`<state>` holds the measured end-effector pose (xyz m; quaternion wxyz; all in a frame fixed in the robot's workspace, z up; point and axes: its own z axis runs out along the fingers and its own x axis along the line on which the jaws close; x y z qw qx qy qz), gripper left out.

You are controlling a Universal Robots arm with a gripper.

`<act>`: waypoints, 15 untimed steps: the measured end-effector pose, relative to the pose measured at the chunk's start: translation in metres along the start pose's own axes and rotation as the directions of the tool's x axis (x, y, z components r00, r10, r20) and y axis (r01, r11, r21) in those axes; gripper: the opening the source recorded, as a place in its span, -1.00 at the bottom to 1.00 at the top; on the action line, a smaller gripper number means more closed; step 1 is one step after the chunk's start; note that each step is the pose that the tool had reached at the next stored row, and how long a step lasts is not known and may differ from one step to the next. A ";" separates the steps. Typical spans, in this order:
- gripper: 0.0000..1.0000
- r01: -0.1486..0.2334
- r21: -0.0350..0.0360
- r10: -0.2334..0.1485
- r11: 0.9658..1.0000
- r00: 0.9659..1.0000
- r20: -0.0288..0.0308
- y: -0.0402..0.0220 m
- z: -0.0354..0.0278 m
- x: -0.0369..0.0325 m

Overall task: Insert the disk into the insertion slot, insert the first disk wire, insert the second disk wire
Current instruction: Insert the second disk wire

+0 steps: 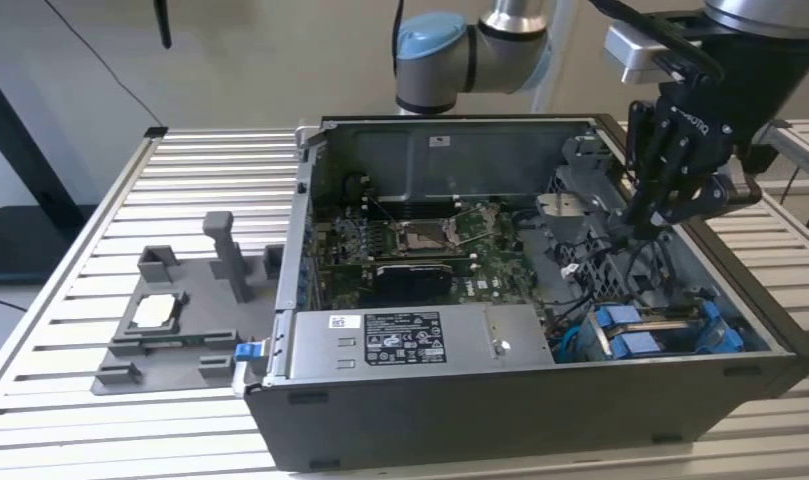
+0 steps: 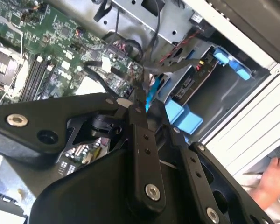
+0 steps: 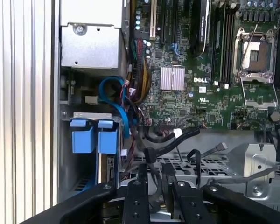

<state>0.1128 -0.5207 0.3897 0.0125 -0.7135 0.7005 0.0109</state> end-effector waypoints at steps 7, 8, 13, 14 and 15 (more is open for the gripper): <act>-0.45 0.006 -0.001 -0.006 1.000 0.999 -0.049 0.0069 0.0017 -0.0013; -0.45 0.009 0.000 -0.009 1.000 0.999 -0.050 0.0078 0.0024 -0.0018; -0.45 0.029 0.007 -0.029 1.000 0.998 -0.050 0.0109 0.0045 -0.0052; -0.45 0.034 0.008 -0.033 0.999 0.998 -0.050 0.0117 0.0053 -0.0057; -0.45 0.038 0.008 -0.038 0.999 0.998 -0.050 0.0126 0.0062 -0.0060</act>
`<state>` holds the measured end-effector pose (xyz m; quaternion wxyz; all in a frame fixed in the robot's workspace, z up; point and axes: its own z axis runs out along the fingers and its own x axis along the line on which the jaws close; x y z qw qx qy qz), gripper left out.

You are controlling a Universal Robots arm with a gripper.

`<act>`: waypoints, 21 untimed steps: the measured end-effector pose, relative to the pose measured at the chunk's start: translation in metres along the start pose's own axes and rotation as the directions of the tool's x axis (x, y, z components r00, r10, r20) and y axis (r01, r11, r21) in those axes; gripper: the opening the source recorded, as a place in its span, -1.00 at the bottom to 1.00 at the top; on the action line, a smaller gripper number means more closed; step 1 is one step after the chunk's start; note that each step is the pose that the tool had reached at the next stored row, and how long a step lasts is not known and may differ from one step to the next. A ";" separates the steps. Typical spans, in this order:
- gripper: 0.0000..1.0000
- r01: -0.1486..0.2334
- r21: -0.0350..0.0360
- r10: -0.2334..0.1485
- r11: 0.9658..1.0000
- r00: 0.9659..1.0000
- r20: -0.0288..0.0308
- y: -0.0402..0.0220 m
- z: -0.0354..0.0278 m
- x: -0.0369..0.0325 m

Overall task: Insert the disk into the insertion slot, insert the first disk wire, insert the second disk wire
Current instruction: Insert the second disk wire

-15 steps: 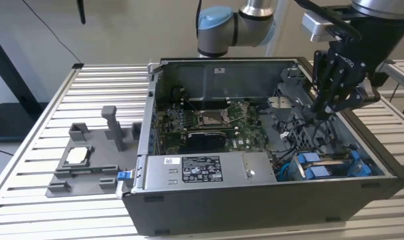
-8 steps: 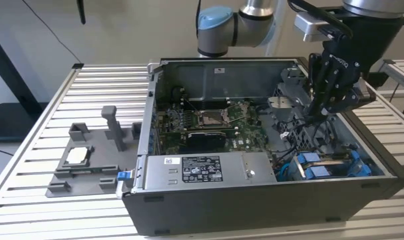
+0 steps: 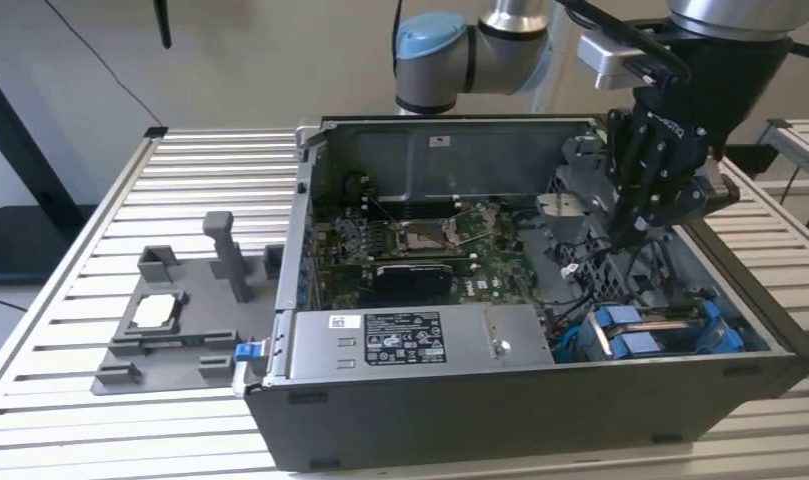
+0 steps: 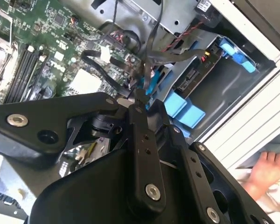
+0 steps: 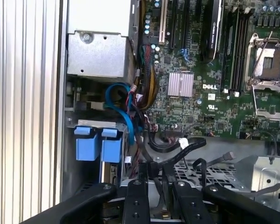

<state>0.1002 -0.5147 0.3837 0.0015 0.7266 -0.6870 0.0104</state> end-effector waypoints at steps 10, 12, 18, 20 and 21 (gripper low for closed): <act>-0.45 0.028 0.003 -0.028 1.000 1.000 -0.009 0.0040 0.0043 -0.0006; -0.45 0.028 0.003 -0.028 1.000 1.000 -0.012 0.0040 0.0047 -0.0006; -0.63 0.029 0.007 -0.029 1.000 0.998 -0.059 0.0039 0.0066 -0.0008; -0.68 0.029 0.006 -0.029 1.000 0.998 -0.064 0.0040 0.0068 -0.0007; -0.68 0.029 0.006 -0.029 1.000 0.997 -0.065 0.0040 0.0067 -0.0007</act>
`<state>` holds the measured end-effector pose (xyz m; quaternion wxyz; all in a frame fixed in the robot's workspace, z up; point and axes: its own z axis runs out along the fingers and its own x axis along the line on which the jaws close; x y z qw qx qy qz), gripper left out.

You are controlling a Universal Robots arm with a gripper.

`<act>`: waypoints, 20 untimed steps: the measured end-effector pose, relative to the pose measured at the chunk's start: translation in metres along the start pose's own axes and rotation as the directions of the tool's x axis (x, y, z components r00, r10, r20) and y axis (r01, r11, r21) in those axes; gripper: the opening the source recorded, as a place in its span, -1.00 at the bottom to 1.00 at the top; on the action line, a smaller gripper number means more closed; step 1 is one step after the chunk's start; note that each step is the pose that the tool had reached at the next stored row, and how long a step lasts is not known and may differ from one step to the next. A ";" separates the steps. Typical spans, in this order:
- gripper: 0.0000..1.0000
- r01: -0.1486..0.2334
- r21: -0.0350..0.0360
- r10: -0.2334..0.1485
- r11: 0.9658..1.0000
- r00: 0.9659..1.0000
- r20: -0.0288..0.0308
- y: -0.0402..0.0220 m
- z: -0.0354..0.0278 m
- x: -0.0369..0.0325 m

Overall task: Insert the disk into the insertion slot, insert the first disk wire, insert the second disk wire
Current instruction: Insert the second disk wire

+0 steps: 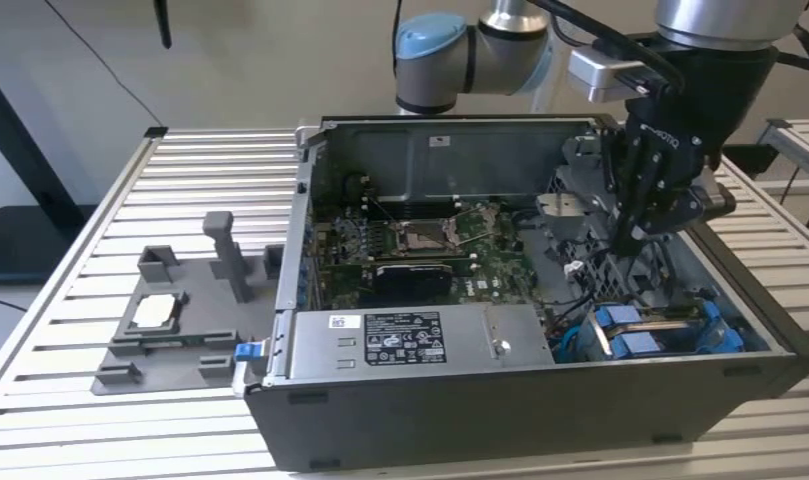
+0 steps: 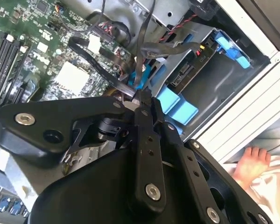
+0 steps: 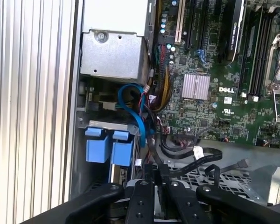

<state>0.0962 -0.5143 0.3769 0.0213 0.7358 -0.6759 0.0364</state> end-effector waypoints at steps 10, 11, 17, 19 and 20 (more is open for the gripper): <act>-0.68 0.000 -0.002 0.000 1.000 1.000 0.000 -0.0006 0.0000 0.0004; -0.68 0.000 -0.002 0.000 1.000 1.000 0.000 -0.0006 0.0000 0.0004; -0.68 0.002 -0.026 -0.002 1.000 1.000 -0.001 -0.0059 0.0005 0.0024; -0.68 0.003 -0.040 -0.003 0.999 1.000 0.000 -0.0093 0.0008 0.0043; -0.68 0.004 -0.047 -0.004 0.999 1.000 0.000 -0.0111 0.0010 0.0056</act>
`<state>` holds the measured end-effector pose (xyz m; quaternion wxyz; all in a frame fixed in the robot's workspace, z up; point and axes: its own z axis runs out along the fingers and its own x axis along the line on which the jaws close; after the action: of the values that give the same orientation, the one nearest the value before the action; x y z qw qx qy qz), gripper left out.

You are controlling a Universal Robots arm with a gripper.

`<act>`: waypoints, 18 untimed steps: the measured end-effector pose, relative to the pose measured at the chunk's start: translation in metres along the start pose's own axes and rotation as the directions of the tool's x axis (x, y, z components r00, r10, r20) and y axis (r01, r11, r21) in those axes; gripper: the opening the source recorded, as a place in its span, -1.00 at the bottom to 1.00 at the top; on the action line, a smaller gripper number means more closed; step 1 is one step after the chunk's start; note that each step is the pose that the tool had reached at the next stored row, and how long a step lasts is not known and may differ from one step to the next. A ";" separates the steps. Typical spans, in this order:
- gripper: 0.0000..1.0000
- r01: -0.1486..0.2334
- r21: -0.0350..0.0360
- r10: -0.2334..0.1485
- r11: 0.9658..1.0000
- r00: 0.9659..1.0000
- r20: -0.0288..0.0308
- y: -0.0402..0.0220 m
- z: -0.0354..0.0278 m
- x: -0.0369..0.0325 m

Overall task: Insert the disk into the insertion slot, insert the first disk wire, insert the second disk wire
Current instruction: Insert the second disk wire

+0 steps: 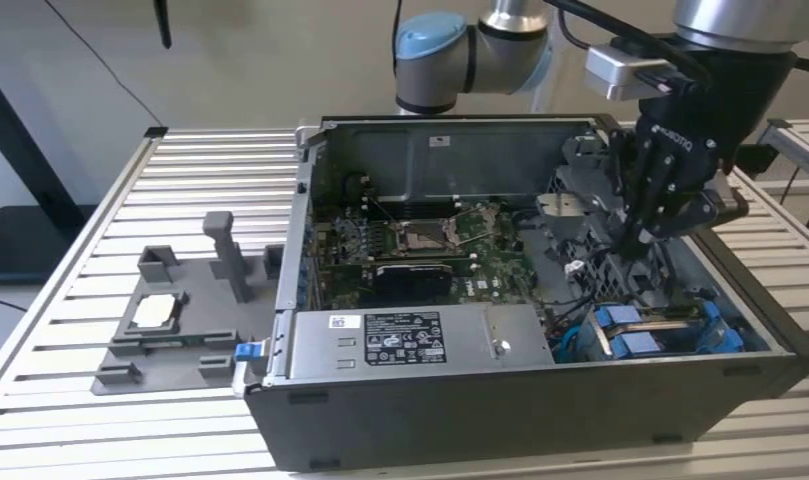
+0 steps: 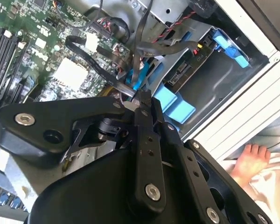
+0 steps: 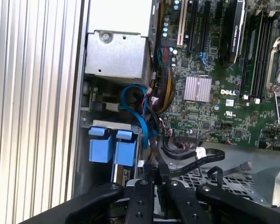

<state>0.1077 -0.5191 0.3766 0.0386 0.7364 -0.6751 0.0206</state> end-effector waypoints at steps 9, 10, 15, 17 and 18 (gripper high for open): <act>-0.68 0.003 -0.033 -0.003 0.999 1.000 0.003 -0.0116 0.0029 0.0176; -0.68 0.003 -0.033 -0.003 0.999 1.000 0.003 -0.0124 0.0035 0.0199; -0.68 0.004 -0.032 -0.003 0.999 1.000 0.015 -0.0158 0.0067 0.0282; -0.68 0.004 -0.031 -0.003 0.999 1.000 0.026 -0.0168 0.0079 0.0301; -0.68 0.004 -0.031 -0.003 1.000 0.999 0.033 -0.0172 0.0085 0.0308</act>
<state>0.1274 -0.5489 0.3701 0.0387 0.7372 -0.6745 -0.0022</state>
